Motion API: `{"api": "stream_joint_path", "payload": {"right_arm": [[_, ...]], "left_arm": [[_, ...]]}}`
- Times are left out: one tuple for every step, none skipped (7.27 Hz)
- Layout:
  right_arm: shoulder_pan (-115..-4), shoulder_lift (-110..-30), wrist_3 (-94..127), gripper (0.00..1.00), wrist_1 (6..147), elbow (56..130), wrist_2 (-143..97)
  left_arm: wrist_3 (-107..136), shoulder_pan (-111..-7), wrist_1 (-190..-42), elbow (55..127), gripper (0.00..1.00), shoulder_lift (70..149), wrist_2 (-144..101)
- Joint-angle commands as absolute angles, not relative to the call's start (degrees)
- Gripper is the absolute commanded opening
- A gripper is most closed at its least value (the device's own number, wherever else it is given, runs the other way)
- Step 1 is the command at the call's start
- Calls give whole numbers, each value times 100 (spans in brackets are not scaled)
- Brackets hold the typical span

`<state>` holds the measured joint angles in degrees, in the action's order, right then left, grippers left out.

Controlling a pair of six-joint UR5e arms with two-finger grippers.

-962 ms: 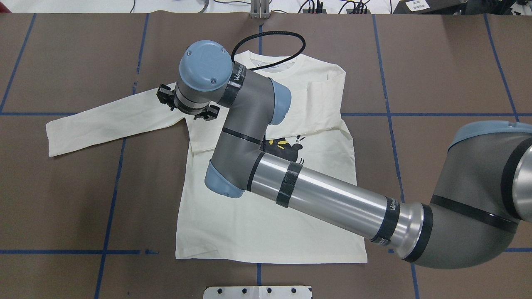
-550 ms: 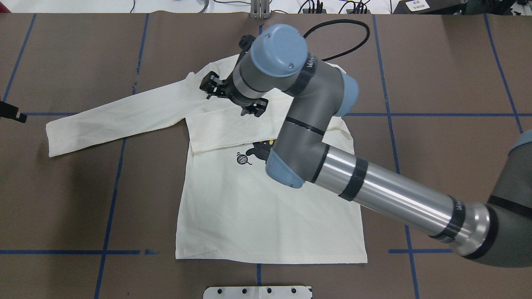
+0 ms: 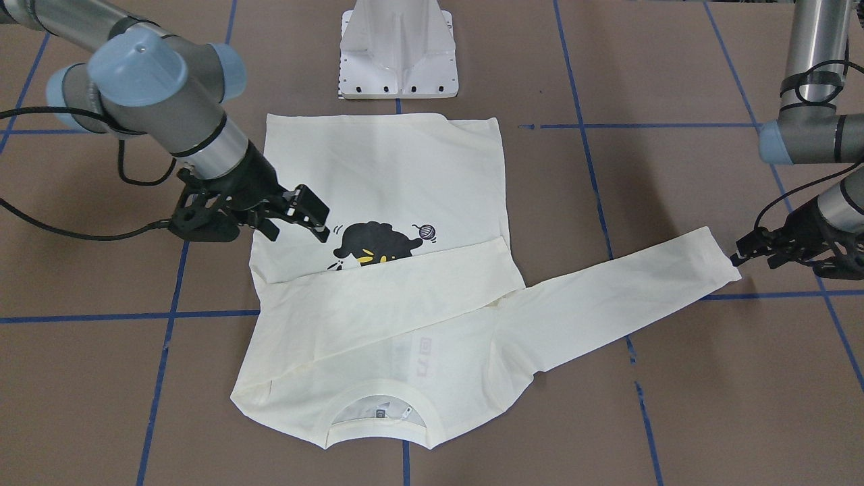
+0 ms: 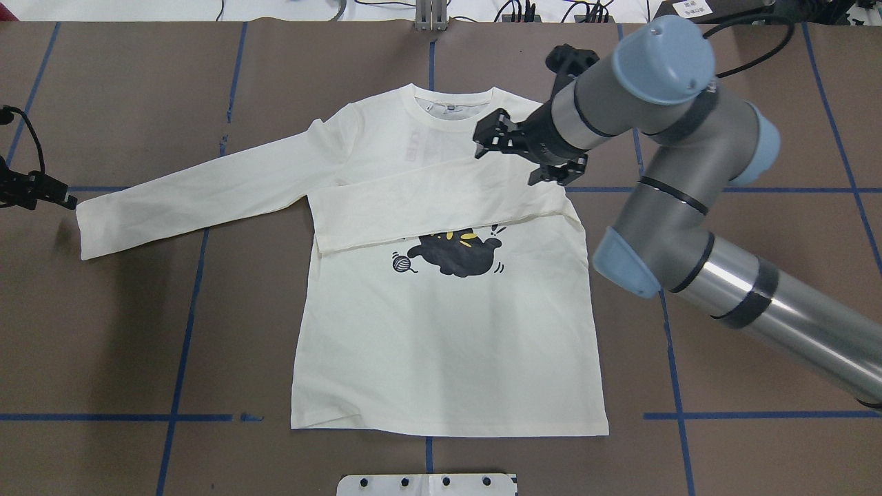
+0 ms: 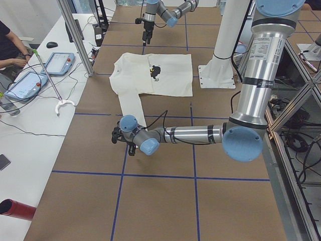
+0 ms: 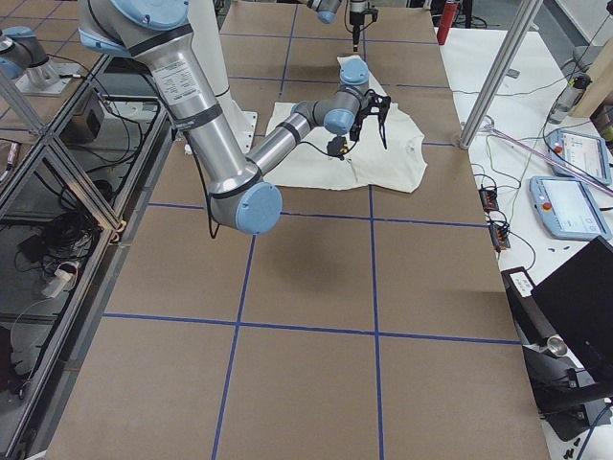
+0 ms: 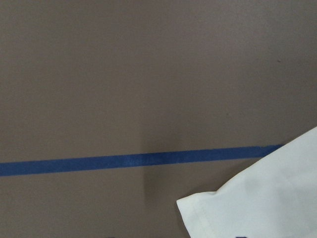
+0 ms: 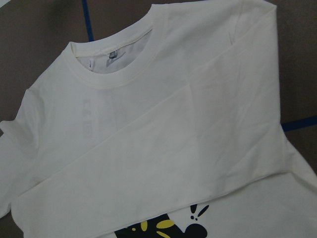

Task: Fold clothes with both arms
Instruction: 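Raise the right gripper away while the left gripper moves to the other cuff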

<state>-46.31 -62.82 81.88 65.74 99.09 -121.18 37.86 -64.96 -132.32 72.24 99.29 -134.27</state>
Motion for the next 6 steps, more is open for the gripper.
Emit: {"api": "stream_joint_path", "payload": {"right_arm": [[-4799, -6802, 7866, 100, 6557, 10178, -12252], [-4799, -6811, 7866, 100, 6557, 10221, -12243], [-4799, -6855, 7866, 100, 6557, 10256, -12252], [-4808, -6873, 7866, 100, 6557, 10257, -12252], [-4799, -6882, 7866, 100, 6557, 10257, -12243], [-4799, -6882, 7866, 100, 6557, 10257, -12243]], "left_arm": [[3902, -6329, -13210, 7137, 79, 10054, -13421], [3937, -6285, -13219, 7076, 74, 10063, -13421], [3946, -6275, -13210, 7084, 62, 10072, -13421], [3946, -6275, -13201, 7075, 45, 10072, -13412], [4077, -6267, -13227, 7093, 0, 10072, -13430], [4104, -6249, -13219, 7093, 0, 10098, -13412]]}}
